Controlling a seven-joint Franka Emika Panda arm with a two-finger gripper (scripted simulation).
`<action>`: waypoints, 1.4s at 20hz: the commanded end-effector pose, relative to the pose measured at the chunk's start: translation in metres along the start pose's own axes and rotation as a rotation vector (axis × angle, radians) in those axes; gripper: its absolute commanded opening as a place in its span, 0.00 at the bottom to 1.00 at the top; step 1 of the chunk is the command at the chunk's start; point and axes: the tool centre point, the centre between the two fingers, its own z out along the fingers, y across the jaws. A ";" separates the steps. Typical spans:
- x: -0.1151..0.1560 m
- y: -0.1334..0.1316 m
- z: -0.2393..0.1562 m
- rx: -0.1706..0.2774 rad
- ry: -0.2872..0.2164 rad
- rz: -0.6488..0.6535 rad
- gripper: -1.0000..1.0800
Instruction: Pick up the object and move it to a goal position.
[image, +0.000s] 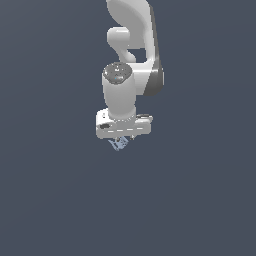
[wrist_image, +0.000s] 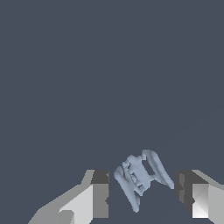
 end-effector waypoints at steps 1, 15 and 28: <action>-0.002 0.006 0.008 0.017 -0.011 -0.023 0.62; -0.022 0.044 0.061 0.166 -0.058 -0.193 0.62; -0.036 0.065 0.094 0.277 -0.050 -0.300 0.62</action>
